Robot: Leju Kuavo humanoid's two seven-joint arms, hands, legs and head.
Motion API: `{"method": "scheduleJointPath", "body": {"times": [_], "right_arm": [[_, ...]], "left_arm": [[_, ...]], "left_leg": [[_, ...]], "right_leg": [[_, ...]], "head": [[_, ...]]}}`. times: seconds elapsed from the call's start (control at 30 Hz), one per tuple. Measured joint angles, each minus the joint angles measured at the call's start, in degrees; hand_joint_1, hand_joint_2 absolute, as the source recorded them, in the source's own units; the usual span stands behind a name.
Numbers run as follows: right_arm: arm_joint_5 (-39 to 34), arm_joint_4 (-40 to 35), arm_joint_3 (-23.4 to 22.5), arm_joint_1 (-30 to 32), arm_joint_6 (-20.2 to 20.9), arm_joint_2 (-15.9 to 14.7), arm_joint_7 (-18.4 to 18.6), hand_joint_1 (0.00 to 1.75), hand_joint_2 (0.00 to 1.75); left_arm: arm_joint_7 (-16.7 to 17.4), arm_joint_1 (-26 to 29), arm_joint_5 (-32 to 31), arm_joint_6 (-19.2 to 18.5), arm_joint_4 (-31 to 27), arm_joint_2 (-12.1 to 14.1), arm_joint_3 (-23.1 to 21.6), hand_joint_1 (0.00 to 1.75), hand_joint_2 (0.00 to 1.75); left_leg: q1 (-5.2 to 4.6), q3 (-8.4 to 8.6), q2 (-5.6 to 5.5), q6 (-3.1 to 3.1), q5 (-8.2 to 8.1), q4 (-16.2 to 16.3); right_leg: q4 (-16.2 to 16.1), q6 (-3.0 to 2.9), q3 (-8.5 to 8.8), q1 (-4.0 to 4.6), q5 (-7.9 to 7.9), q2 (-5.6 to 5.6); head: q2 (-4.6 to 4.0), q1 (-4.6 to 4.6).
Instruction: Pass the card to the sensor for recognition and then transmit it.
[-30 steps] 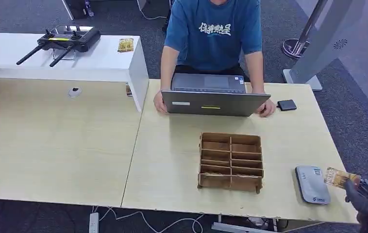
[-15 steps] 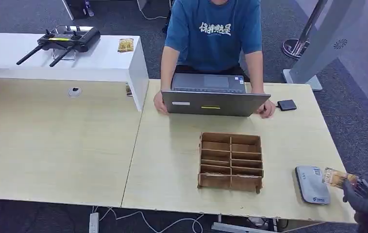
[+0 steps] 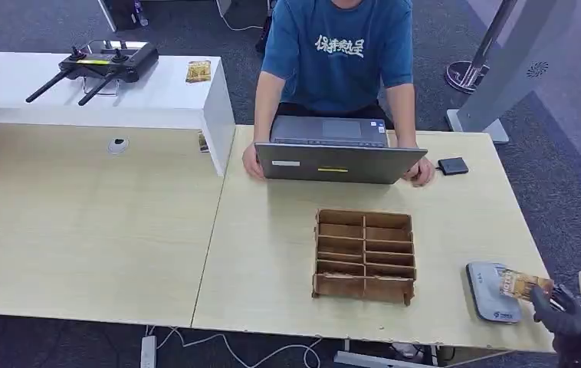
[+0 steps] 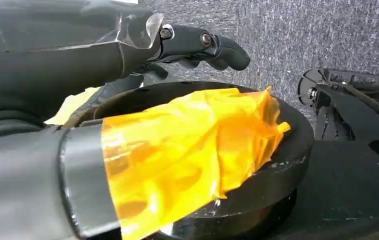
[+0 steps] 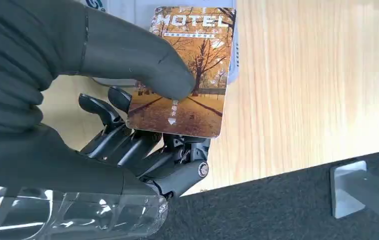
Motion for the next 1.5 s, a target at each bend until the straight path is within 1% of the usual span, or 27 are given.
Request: {"method": "scheduleJointPath", "body": {"times": [0.2,0.73,0.9,1.2,1.23,1.5], "right_arm": [[1.0,0.9,0.7,0.0,0.3,-1.2,0.7,1.75,1.75],[2.4,3.0,3.5,0.0,3.6,-4.4,2.5,1.75,1.75],[3.4,4.4,5.5,-1.0,4.5,-5.7,2.8,1.75,1.75],[5.5,7.6,10.7,-3.9,5.4,-9.0,4.1,1.75,1.75],[5.9,8.0,11.4,-4.2,5.5,-9.4,4.2,1.75,1.75],[6.0,9.8,14.3,-5.8,5.6,-11.3,4.3,1.75,1.75]], "left_arm": [[-0.2,0.0,0.0,-0.1,0.0,0.0,0.0,0.0,0.0],[-0.9,0.0,0.0,-0.3,0.1,0.0,0.0,0.0,0.0],[-0.9,0.0,-0.2,-0.3,0.1,0.0,0.0,0.0,0.0],[-0.9,0.0,-0.4,-0.3,0.1,0.0,0.0,0.0,0.0],[-0.9,0.0,-0.5,-0.3,0.1,0.0,0.0,0.0,1.75],[-0.9,0.0,-0.5,-0.3,0.1,0.1,0.0,0.0,1.75]], "left_leg": [[0.0,0.0,0.0,0.0,0.0,0.0],[0.0,0.0,0.0,0.0,0.0,0.0],[0.0,0.01,0.02,0.0,0.0,0.0],[0.01,0.08,0.08,0.0,0.0,0.0],[0.0,0.1,0.08,0.0,0.0,0.0],[0.0,0.17,0.09,0.0,0.0,0.0]], "right_leg": [[0.0,0.0,0.0,0.0,0.0,0.0],[0.0,0.0,0.0,0.0,0.0,0.0],[0.0,0.0,0.01,0.0,0.0,0.01],[0.0,0.0,0.05,0.01,0.01,0.09],[0.0,0.0,0.06,0.01,0.01,0.1],[0.0,0.0,0.13,0.0,0.01,0.11]], "head": [[0.0,0.0],[0.0,0.0],[0.0,0.0],[0.0,0.0],[0.0,0.0],[0.02,0.0]]}}
